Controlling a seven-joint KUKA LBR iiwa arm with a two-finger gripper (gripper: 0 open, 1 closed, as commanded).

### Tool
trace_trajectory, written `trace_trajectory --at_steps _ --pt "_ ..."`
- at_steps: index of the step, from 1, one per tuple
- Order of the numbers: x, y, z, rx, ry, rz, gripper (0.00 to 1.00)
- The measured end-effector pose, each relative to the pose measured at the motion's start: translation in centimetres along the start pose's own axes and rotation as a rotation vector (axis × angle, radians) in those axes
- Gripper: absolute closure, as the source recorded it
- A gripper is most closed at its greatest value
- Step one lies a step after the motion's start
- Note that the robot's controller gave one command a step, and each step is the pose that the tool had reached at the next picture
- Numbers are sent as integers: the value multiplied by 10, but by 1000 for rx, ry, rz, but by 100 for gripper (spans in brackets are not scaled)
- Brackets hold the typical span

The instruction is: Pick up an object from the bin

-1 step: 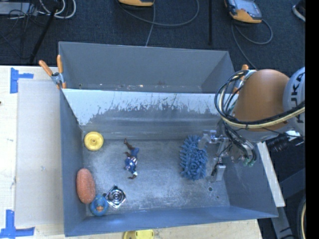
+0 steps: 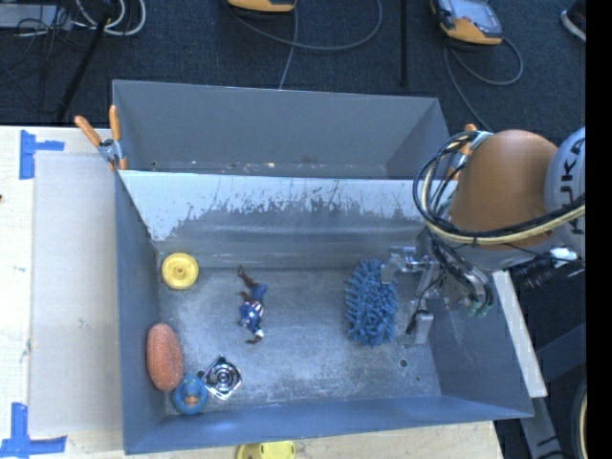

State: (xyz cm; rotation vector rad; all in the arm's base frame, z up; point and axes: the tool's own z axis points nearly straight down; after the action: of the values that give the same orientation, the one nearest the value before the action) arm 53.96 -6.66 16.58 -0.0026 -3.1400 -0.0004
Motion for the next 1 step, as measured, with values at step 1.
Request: trace_trajectory --at_steps 1 --pt "-9 5 45 1 -7 -55 0"
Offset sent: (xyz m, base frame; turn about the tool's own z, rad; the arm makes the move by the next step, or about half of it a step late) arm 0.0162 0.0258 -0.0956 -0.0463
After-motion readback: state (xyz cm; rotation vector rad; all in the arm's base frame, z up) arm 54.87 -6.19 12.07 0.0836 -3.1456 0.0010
